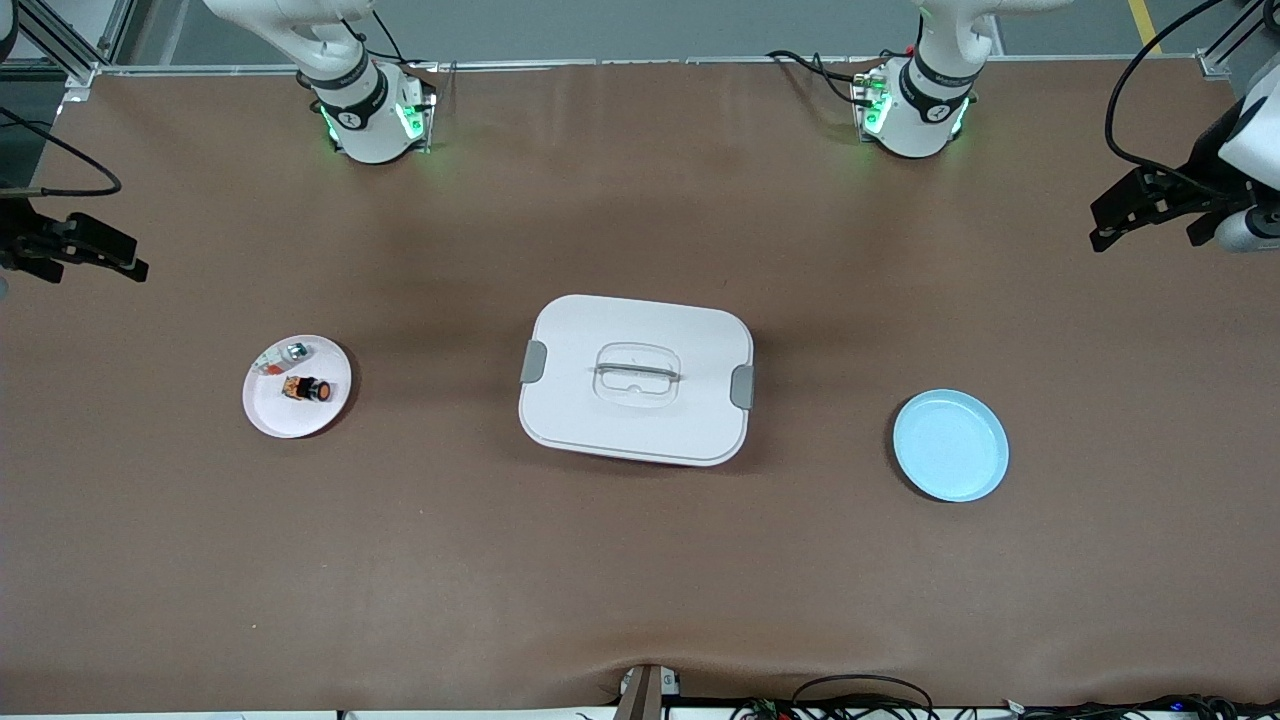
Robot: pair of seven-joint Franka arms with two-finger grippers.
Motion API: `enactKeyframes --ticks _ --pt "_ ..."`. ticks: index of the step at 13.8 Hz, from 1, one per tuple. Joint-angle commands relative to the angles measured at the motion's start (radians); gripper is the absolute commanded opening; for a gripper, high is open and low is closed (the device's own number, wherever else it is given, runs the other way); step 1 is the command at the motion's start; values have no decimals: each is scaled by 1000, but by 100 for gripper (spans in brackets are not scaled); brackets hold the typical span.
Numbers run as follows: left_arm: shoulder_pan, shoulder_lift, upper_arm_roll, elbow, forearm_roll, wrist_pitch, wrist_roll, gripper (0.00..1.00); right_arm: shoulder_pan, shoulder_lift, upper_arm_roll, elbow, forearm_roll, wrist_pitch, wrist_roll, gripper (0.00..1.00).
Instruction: Transfer orange switch to right arm and place
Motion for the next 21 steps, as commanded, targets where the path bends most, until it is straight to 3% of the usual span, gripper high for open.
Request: enactKeyframes --ticks 1,5,14,21 --pt "3 -11 0 5 -13 -6 1 100 -8 -38 4 -43 15 10 10 100" --pt "0 -3 0 17 -13 -32 1 100 -14 -87 6 -104 15 26 10 100" --pt "-3 -2 0 19 -13 -51 1 100 -39 -84 17 -53 11 -60 7 100" --pt "-3 -3 -1 19 -15 -57 2 100 -28 -87 17 -46 18 -48 10 100"
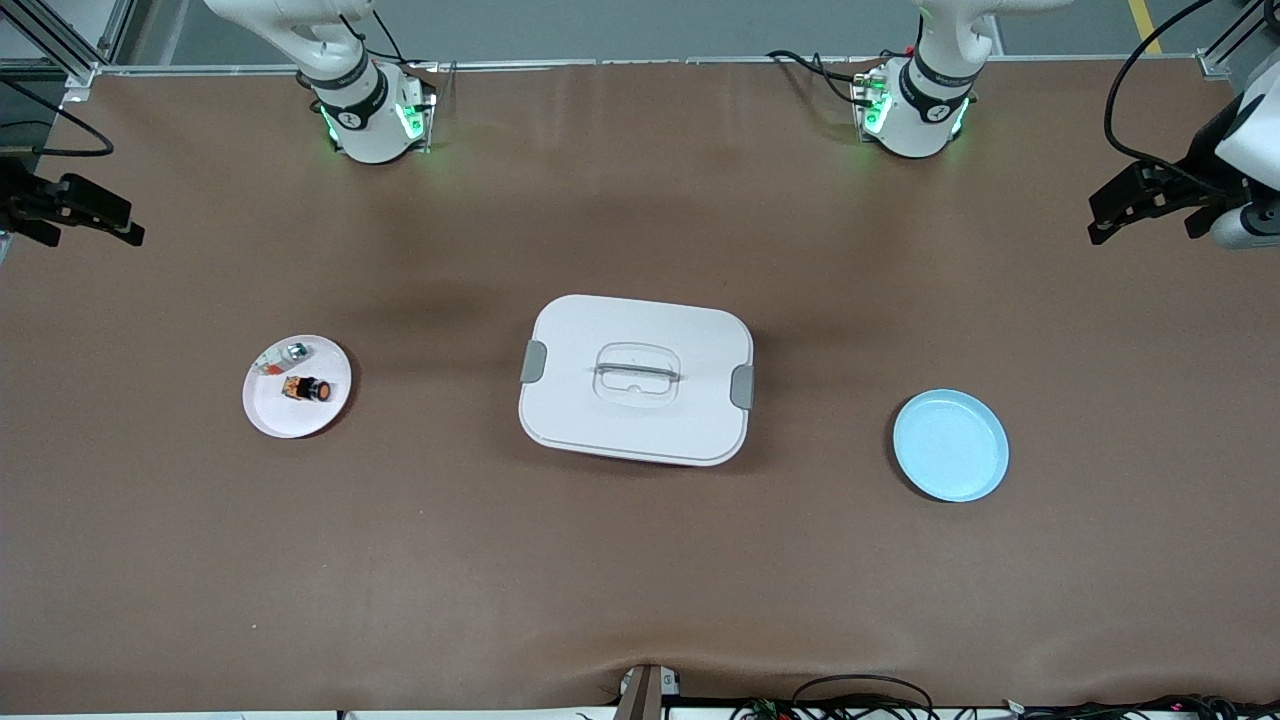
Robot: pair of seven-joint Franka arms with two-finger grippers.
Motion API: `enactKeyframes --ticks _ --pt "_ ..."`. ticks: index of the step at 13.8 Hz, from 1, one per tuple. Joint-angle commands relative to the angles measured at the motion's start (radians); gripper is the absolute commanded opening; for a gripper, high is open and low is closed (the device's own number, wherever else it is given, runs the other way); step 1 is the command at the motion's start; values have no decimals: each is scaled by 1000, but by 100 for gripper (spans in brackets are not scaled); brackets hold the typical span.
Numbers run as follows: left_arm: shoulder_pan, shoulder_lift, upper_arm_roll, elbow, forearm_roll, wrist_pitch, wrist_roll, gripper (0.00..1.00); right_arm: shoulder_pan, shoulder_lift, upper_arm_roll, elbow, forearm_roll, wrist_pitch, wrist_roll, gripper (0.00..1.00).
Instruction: Transfer orange switch to right arm and place
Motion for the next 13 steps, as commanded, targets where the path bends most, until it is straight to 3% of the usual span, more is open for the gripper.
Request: enactKeyframes --ticks 1,13 --pt "-3 -3 -1 13 -15 -21 2 100 -10 -11 10 10 17 0 10 100" --pt "-4 -3 -1 13 -15 -21 2 100 -15 -11 4 37 1 18 7 100"
